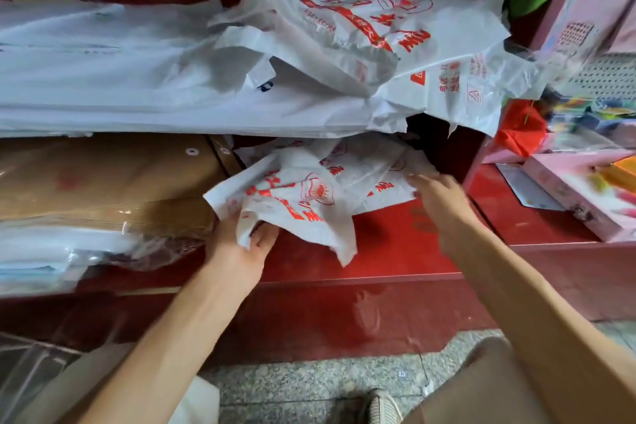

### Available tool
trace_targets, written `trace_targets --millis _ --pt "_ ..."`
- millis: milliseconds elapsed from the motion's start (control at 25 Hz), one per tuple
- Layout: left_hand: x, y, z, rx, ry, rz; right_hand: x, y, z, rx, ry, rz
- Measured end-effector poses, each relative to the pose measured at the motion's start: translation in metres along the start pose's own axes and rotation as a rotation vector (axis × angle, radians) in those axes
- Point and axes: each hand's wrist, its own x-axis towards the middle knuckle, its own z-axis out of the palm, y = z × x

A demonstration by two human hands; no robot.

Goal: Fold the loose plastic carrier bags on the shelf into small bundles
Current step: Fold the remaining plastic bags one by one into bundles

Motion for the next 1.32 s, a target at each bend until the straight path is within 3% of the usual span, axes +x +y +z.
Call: trace_targets --millis 120,200,280,360,440,520,600,680,760,920,1000,1120,1200,1320 --pt "0.001 -0.013 -0.012 0.262 0.067 -0.043 -0.021 -0.002 0.026 0.075 -0.562 0.463" --pt "-0.006 -0.017 -0.018 0.413 0.030 -0.079 -0.027 0.001 0.043 0.096 -0.684 0.505" --pt "-0.013 -0.016 -0.021 0.487 0.015 -0.088 -0.030 0.004 0.057 0.297 -0.730 0.433" --pt "-0.014 -0.015 -0.025 0.569 0.066 -0.071 -0.029 0.001 0.062 0.636 -0.735 0.247" --pt "-0.015 -0.014 -0.029 0.618 0.120 -0.059 -0.019 -0.005 0.061 0.874 -0.591 0.093" --pt "-0.018 -0.012 -0.032 0.626 0.119 -0.037 -0.004 -0.008 0.058 0.888 -0.422 0.099" --pt "-0.020 -0.009 -0.037 0.628 0.090 -0.005 0.006 -0.003 0.055 0.760 -0.330 0.246" --pt "-0.023 -0.004 -0.040 0.638 0.067 0.017 0.007 0.002 0.051 0.536 -0.363 0.338" --pt "-0.025 -0.001 -0.041 0.662 0.071 0.032 0.006 0.003 0.050 0.467 -0.396 0.364" --pt "-0.027 0.001 -0.044 0.753 0.094 0.037 0.024 -0.006 0.048 0.629 -0.252 0.143" --pt "-0.027 0.001 -0.047 0.812 0.105 0.073 0.031 -0.004 0.046 0.590 -0.170 0.073" --pt "-0.025 0.003 -0.050 0.813 0.144 0.102 0.024 0.001 0.045 0.051 -0.001 -0.034" --pt "-0.027 0.003 -0.048 0.681 0.096 0.009 0.012 -0.001 0.047 -0.361 0.043 -0.302" --pt "-0.037 -0.003 -0.041 0.490 -0.127 -0.131 -0.030 -0.012 0.047 -0.688 -0.126 -0.569"
